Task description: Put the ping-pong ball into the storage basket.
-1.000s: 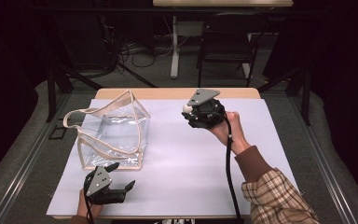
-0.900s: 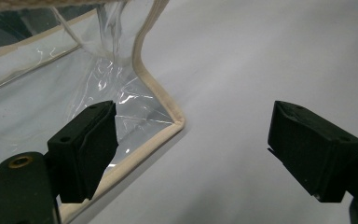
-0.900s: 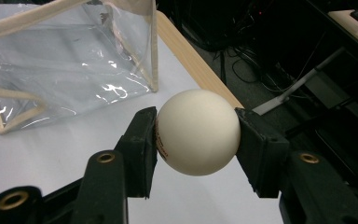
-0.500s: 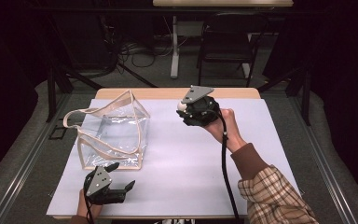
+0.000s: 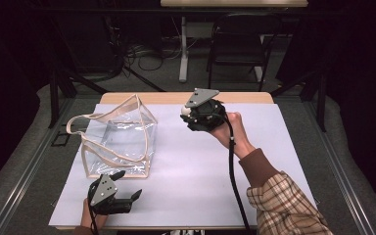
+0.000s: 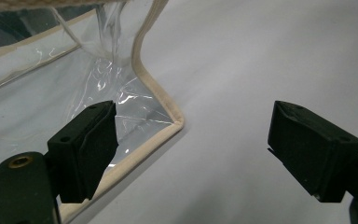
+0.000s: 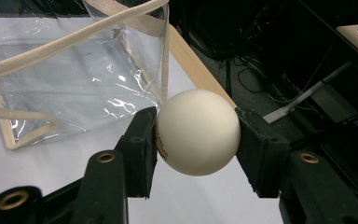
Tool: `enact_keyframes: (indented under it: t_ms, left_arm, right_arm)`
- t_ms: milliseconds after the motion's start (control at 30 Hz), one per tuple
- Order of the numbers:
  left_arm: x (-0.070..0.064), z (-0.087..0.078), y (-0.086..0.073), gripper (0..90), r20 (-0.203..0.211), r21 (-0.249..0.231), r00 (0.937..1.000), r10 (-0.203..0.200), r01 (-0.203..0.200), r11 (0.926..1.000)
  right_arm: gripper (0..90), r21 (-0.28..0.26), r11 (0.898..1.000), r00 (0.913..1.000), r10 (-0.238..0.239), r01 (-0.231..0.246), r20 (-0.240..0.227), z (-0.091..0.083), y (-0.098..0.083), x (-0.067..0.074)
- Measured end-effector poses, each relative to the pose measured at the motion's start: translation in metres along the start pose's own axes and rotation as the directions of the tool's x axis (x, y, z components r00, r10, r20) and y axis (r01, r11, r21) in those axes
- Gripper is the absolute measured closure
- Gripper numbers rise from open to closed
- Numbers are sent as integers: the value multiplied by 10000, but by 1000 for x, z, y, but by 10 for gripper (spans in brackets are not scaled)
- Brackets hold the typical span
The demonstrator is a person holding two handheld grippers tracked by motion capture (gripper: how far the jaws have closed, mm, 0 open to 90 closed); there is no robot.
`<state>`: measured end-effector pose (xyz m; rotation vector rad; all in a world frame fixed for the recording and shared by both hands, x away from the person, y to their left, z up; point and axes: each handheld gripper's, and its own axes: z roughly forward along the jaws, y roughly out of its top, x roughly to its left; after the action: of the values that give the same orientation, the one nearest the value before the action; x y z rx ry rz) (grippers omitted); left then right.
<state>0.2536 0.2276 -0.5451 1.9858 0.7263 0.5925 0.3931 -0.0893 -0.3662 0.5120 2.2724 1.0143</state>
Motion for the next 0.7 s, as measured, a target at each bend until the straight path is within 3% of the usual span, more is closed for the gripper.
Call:
enact_keyframes:
  t_ms: [700]
  left_arm:
    - [0,0,0,161,18,7,10000,10,-10,10000]
  right_arm:
    - [510,-207,9997,9996,-107,102,-243,9,18,6]
